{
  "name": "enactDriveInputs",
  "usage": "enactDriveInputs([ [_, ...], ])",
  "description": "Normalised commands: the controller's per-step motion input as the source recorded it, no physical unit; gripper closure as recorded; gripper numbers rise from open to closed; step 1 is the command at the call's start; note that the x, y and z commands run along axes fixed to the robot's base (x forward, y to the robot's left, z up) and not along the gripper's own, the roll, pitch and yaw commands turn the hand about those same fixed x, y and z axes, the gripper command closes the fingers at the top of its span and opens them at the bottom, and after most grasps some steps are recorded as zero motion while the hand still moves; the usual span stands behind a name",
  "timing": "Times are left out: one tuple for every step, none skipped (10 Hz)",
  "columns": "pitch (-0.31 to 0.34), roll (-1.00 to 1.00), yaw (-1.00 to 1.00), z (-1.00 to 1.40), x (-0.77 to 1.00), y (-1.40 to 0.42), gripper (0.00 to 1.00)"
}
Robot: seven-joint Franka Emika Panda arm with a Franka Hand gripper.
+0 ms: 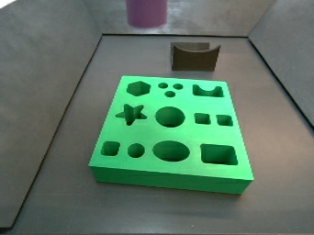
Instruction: Insert the round object.
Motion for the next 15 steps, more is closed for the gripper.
enactDriveInputs([
  [0.077, 0.00, -0.10, -0.75, 0.44, -0.11, 1.00],
  [0.069, 0.00, -0.15, -0.76, 0.51, -0.18, 1.00],
  [0.014, 0.00, -0.14, -0.63, 0.37, -0.15, 1.00],
  [0.000, 0.00, -0.14, -0.49, 0.25, -0.09, 1.00],
  [0.000, -0.08, -0.12, -0.45, 0.09, 0.00, 1.00],
  [0.000, -0.03, -0.09, -0.42, 0.00, 0.00, 1.00],
  [-0.160, -0.03, -0.03, -0.51, -0.04, -0.08, 1.00],
  [-0.249, 0.00, 0.00, -0.67, 0.00, -0.15, 1.00],
  [-0.291, 0.11, 0.00, -0.73, 0.00, -0.13, 1.00],
  [-0.257, 0.17, 0.00, -0.70, 0.00, -0.01, 1.00],
  [-0.191, 0.22, 0.00, -0.52, -0.05, 0.00, 1.00],
  [-0.166, 0.16, 0.00, -0.44, -0.06, 0.00, 1.00],
  [-0.060, 0.00, 0.00, -0.51, 0.05, -0.03, 1.00],
  [0.000, 0.00, 0.00, -0.51, 0.14, -0.04, 1.00],
  [0.000, 0.00, 0.00, -0.49, 0.18, -0.05, 1.00],
])
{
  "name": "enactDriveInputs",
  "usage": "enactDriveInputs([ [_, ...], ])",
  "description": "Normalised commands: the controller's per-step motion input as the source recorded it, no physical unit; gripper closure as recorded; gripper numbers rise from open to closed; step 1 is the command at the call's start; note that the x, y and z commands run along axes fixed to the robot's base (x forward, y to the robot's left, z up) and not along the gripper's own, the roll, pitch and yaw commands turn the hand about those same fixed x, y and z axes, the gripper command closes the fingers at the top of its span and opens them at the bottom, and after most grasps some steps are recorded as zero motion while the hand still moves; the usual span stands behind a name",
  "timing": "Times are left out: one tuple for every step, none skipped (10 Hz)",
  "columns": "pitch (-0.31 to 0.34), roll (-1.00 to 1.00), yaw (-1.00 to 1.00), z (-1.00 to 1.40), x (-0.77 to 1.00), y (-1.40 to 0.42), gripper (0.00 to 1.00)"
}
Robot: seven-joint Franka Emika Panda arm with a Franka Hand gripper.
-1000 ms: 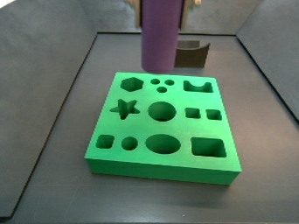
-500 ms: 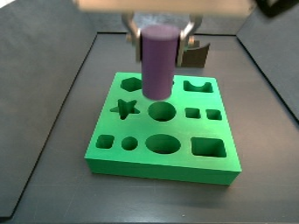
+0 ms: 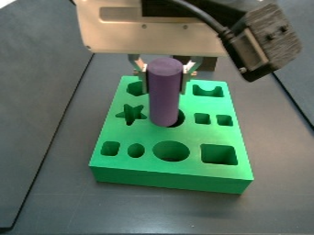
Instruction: Insert the round object.
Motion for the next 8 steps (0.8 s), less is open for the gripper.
enactDriveInputs([
  [0.109, 0.00, -0.03, -0.56, 0.50, -0.07, 1.00],
  [0.114, 0.12, -0.06, -0.52, 0.42, -0.03, 1.00],
  [0.120, 0.18, -0.01, -0.55, 0.37, -0.02, 1.00],
  [0.000, 0.29, 0.00, -0.57, 0.08, 0.00, 1.00],
  [0.000, 0.24, 0.00, -0.52, -0.07, 0.00, 1.00],
  [-0.086, 0.25, -0.01, -0.49, -0.39, 0.02, 1.00],
  [-0.149, 0.17, -0.05, -0.44, -0.55, 0.03, 1.00],
  [-0.140, 0.01, -0.03, -0.49, -0.42, 0.00, 1.00],
])
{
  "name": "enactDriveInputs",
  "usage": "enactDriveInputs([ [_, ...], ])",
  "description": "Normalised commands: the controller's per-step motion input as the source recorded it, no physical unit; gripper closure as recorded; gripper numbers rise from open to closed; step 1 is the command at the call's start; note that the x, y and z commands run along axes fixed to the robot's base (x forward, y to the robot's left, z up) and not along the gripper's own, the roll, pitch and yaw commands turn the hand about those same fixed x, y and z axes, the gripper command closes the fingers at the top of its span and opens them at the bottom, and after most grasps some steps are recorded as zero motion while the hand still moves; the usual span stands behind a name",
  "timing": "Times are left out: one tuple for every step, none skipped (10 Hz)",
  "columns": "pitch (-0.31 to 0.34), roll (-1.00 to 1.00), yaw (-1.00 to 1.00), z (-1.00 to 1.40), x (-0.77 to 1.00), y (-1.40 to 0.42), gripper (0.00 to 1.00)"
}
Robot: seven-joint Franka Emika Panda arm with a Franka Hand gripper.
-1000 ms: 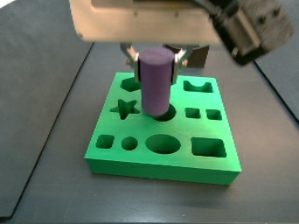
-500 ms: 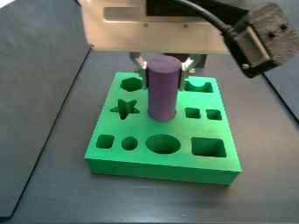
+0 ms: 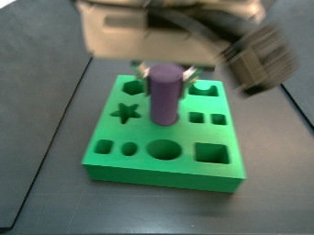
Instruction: Insert the round object.
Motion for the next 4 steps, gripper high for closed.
enactDriveInputs([
  [-0.094, -0.01, 0.00, -0.75, 0.00, -0.08, 1.00],
  [-0.083, -0.22, -0.09, -0.57, 0.01, -0.08, 1.00],
  [-0.094, -0.18, 0.00, -0.31, 0.03, 0.00, 1.00],
  [0.000, 0.04, 0.00, 0.00, 0.00, -0.04, 1.00],
])
